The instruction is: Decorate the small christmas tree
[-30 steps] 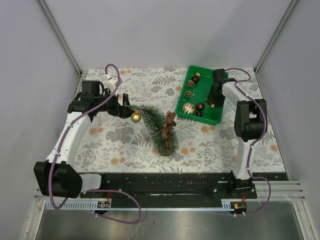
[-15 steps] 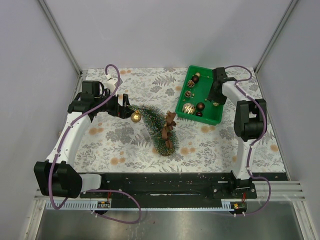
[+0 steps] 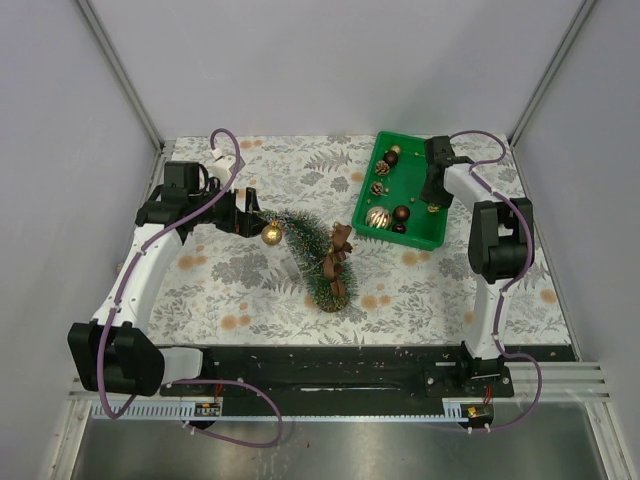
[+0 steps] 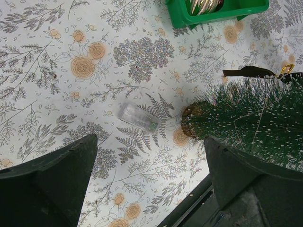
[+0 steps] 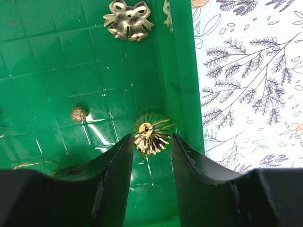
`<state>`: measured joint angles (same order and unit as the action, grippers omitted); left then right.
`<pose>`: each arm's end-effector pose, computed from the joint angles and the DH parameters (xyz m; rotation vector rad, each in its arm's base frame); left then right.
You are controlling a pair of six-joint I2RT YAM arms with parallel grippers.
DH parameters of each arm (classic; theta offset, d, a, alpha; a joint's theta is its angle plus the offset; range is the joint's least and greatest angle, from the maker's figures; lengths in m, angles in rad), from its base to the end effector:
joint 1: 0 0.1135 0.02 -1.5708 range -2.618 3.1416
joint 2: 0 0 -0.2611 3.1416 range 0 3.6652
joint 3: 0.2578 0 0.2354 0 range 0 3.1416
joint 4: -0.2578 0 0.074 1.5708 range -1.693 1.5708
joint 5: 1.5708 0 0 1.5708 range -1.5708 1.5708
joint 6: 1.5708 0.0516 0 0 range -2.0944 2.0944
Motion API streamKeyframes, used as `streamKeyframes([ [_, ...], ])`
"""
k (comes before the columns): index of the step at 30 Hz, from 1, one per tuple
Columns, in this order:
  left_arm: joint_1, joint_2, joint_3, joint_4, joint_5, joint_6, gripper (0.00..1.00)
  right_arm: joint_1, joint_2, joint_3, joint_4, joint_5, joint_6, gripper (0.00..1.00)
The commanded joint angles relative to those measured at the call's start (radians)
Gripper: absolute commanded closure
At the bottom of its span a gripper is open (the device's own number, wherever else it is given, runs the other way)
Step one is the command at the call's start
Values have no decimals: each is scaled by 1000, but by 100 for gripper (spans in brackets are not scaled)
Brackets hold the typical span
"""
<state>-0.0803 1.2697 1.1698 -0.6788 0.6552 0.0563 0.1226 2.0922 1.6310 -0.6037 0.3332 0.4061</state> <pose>0.2535 -0.0519 0.3192 0.4726 2.2230 -0.7759 0.4389 0.0371 0.1850 0.4718 2.5184 -0.2426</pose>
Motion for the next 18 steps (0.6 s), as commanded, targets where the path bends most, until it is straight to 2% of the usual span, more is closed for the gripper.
streamKeyframes([
  [1, 2, -3, 7, 31, 4, 13, 1, 5, -35, -8, 22, 33, 3, 55],
  [8, 5, -15, 4, 31, -12, 27, 1, 29, -1, 24, 36, -29, -1, 61],
  [14, 4, -13, 11, 30, -9, 20, 1, 66, 26, 66, 25, -33, -26, 75],
  [18, 4, -15, 13, 27, -12, 23, 1, 98, 37, 79, 21, -30, -44, 73],
])
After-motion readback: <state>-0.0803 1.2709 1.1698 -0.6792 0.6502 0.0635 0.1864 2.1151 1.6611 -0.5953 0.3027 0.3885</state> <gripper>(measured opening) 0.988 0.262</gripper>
